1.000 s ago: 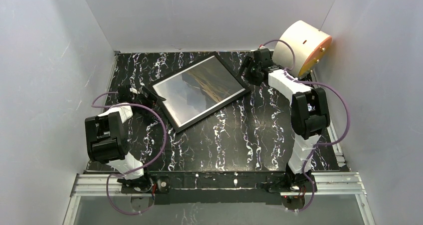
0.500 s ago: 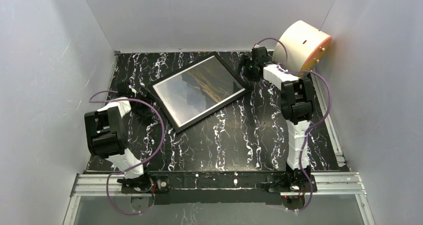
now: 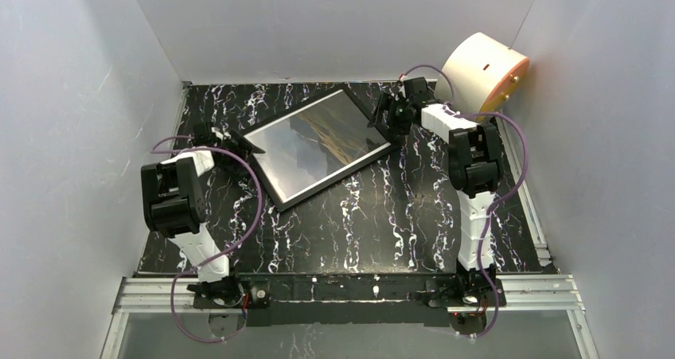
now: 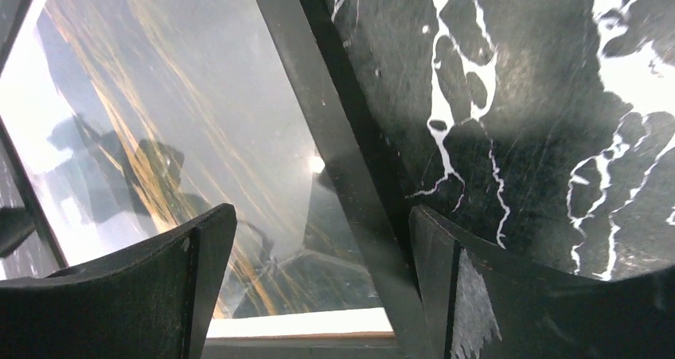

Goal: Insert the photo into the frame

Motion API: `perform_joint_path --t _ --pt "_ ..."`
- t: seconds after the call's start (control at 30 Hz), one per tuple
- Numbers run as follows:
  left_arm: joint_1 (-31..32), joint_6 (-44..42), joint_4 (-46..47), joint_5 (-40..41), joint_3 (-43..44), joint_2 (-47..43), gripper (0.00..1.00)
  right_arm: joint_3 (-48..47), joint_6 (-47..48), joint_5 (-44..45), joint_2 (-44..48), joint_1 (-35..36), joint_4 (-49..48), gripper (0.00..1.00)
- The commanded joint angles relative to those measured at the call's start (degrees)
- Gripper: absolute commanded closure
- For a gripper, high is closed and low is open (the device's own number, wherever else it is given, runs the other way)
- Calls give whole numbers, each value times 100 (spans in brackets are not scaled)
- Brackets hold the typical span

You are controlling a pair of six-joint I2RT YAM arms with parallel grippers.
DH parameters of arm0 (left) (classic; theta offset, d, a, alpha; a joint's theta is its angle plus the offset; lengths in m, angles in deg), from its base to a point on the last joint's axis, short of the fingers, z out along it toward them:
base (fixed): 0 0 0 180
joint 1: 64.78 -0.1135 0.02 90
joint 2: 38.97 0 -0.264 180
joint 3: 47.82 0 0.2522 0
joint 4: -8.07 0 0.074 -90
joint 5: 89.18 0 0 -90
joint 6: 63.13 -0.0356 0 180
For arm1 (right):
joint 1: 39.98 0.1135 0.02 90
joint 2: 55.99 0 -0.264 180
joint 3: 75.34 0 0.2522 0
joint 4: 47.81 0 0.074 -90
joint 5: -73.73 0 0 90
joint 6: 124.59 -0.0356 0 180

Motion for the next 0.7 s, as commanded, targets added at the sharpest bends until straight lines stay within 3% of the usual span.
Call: perform_joint_path --t 0.0,0.2,0.67 --pt "299 -67 -80 221 166 339 27 325 80 -918 305 96 118 13" --pt "388 -309 -214 0 470 662 27 1262 -2 -1431 915 306 -94 15" --pt "839 -583 -450 33 857 796 27 3523 -602 -1368 2849 1160 -483 16"
